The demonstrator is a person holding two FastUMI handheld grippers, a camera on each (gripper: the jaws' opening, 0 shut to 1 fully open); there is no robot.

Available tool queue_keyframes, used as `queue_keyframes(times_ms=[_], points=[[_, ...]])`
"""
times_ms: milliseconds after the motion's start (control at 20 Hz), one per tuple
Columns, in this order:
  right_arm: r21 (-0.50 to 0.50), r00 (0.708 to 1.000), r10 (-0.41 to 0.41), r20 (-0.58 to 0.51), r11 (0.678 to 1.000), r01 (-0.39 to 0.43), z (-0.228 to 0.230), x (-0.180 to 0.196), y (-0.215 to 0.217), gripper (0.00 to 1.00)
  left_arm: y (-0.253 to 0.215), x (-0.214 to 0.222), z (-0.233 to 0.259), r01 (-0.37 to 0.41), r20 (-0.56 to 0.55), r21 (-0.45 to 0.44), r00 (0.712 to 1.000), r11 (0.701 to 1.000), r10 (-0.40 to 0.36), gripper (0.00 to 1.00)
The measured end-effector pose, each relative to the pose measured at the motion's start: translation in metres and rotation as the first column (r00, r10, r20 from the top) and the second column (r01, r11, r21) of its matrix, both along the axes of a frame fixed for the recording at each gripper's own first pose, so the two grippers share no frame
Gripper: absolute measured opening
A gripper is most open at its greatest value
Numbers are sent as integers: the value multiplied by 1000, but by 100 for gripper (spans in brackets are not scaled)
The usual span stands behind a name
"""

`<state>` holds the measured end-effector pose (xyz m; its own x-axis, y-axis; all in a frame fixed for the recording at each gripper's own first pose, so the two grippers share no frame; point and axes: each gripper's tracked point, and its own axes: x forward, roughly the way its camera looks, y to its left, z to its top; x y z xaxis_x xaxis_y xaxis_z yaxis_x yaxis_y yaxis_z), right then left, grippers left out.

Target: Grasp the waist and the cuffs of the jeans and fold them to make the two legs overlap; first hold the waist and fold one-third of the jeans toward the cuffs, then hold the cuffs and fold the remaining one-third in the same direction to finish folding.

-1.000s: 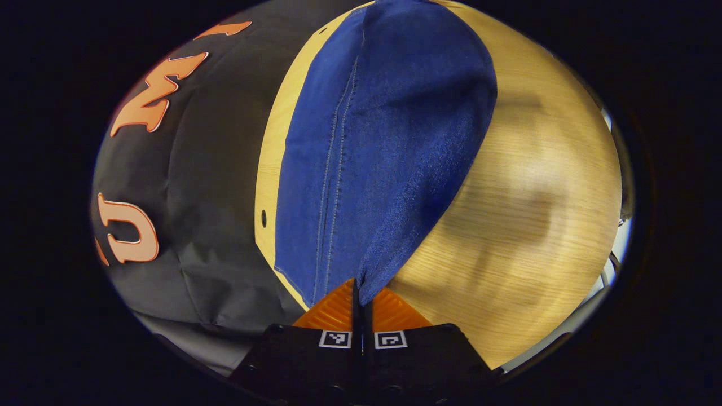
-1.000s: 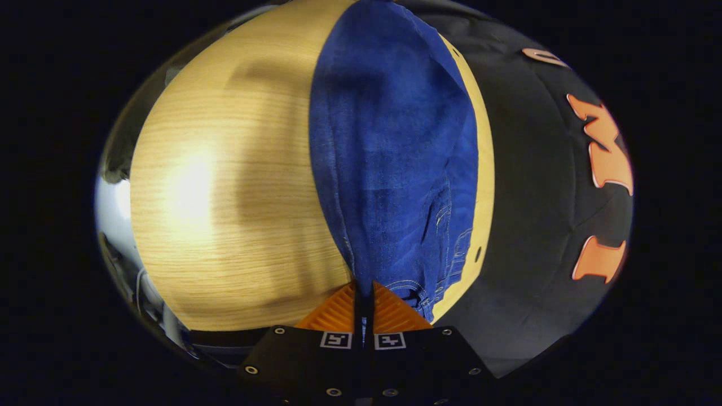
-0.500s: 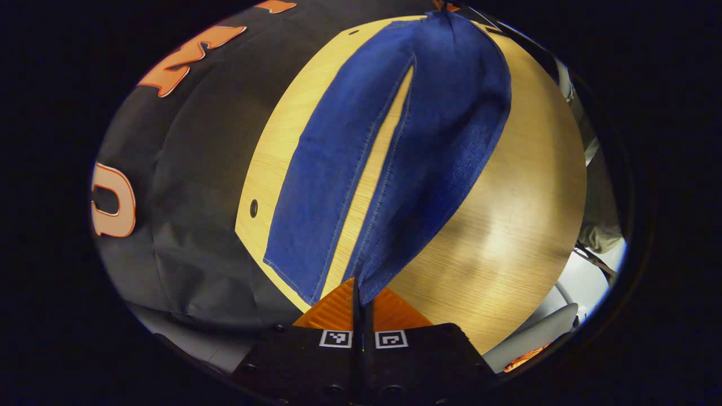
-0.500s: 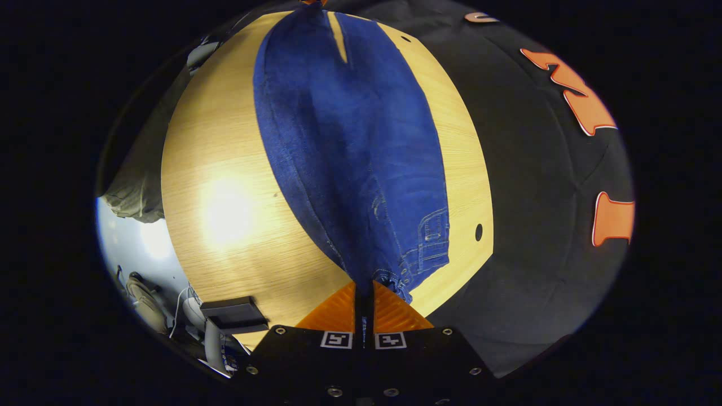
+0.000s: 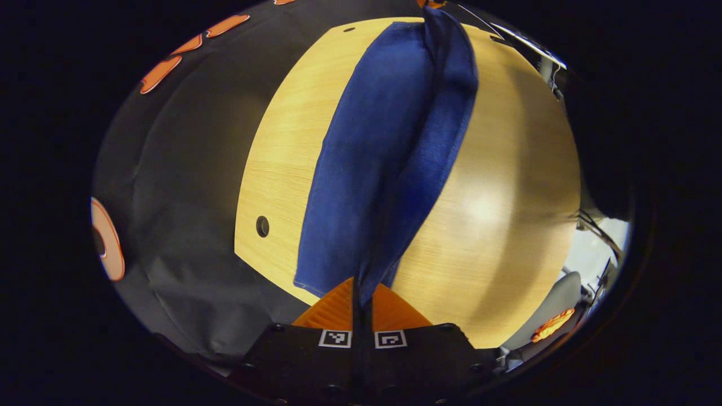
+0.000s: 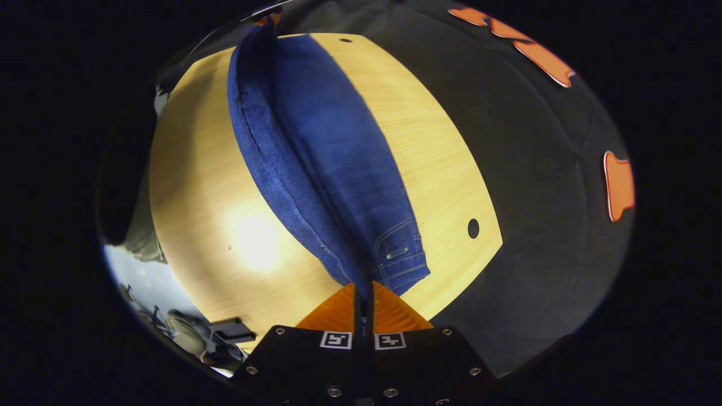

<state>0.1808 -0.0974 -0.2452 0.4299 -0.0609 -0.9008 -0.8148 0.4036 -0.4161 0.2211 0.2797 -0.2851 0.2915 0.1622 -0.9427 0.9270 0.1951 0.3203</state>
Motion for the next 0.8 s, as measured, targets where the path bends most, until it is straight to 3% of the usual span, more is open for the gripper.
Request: queue_keyframes(times_ms=[350, 450, 500, 550, 600, 750, 800], points=[[62, 975, -218, 35, 975, 215, -28, 82, 3, 1, 14, 102, -32, 54, 55, 94, 997, 994, -59, 2], [81, 961, -273, 50, 960, 269, -26, 95, 6, 10, 28, 115, -39, 44, 59, 125, 997, 991, -52, 4], [86, 955, -288, 74, 956, 282, -22, 103, 6, 20, 27, 119, -32, 33, 73, 147, 996, 989, -44, 13], [88, 947, -307, 93, 950, 299, -19, 108, 4, 25, 37, 124, -37, 25, 87, 161, 995, 987, -39, 12], [95, 939, -326, 109, 944, 316, -15, 110, 3, 35, 43, 129, -37, 11, 96, 181, 995, 983, -29, 33], [132, 913, -377, 157, 924, 359, -5, 124, -4, 83, 69, 151, -21, -44, 212, 247, 977, 968, -10, 95], [151, 901, -400, 168, 914, 378, -2, 126, -6, 99, 74, 155, -14, -83, 258, 243, 966, 966, 18, 98]])
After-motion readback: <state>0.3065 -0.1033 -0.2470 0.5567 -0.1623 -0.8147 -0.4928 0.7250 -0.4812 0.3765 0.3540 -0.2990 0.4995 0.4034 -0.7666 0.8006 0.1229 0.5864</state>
